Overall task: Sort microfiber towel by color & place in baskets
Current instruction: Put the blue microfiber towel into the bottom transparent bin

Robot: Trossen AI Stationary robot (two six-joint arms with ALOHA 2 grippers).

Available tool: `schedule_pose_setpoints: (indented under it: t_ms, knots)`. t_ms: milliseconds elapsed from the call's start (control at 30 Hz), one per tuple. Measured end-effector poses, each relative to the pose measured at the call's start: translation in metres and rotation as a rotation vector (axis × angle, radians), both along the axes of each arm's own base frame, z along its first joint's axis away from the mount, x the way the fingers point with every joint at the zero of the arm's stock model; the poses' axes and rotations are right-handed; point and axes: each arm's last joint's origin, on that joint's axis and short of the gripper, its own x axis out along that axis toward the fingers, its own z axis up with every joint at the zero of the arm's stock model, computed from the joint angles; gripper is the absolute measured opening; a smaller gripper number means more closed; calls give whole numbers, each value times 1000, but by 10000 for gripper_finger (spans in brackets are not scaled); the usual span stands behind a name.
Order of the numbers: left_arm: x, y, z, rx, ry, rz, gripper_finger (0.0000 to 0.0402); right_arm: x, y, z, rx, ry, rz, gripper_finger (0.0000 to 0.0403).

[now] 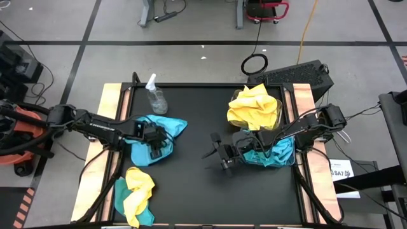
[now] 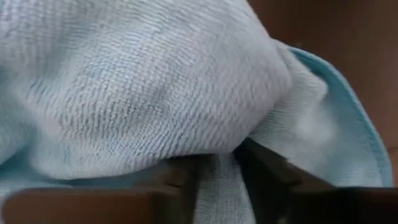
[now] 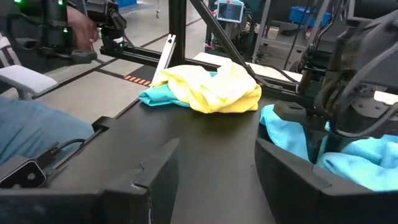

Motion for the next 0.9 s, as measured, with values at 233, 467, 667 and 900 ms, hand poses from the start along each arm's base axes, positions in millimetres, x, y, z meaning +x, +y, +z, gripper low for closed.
schedule_pose_setpoints:
  t_ms: [233, 467, 667, 900]
  knots:
    - [4, -8, 2, 5, -29, -99, 11, 0, -2, 0, -29, -7, -47, 199]
    - [29, -19, 33, 52, -148, -219, 4, 1, -3, 0, -55, -11, -109, 206]
    - [51, -30, 71, 117, -278, -327, 2, 2, -4, 2, -53, -39, -127, 253]
    - [68, -45, 110, 205, -418, -450, 1, 6, -5, 8, -41, -138, -144, 308]
